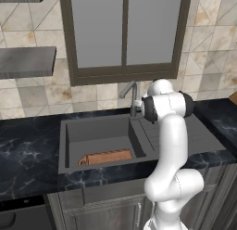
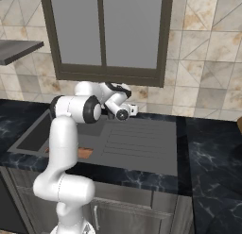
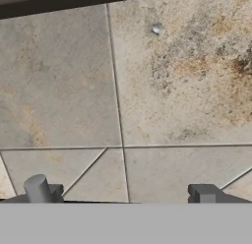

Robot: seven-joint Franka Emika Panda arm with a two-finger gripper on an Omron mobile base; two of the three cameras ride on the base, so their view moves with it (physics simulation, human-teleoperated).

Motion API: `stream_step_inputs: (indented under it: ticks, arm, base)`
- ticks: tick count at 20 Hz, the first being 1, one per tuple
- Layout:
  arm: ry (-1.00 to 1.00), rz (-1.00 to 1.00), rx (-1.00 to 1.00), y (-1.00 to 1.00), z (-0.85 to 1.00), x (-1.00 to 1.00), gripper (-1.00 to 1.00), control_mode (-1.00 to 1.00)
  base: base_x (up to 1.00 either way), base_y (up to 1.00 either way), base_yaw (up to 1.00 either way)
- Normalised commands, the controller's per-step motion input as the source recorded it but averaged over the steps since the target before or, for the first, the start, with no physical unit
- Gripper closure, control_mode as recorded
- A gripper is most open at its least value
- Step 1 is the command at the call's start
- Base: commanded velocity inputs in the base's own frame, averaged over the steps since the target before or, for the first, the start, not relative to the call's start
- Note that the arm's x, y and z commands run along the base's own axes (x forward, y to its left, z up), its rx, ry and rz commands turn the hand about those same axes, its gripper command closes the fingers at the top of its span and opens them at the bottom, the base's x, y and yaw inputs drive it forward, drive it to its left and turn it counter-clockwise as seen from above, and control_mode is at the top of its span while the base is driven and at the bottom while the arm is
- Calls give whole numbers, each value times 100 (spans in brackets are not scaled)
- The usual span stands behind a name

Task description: Turn on the sink faucet with hot water and rinse the cutting board for ten seconds, then turn off the faucet. Push the cutting board to reach the water if necessary.

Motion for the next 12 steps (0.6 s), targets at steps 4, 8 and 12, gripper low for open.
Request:
stream_step_inputs:
  ticks: [4, 8, 12]
  arm:
    - [0, 0, 0, -15, 0, 0, -100, -100]
    - [0, 0, 0, -16, 0, 0, -100, -100]
    - [0, 0, 0, -22, 0, 0, -100, -100]
  base:
    - [0, 0, 0]
    - [0, 0, 0]
    - [0, 0, 0]
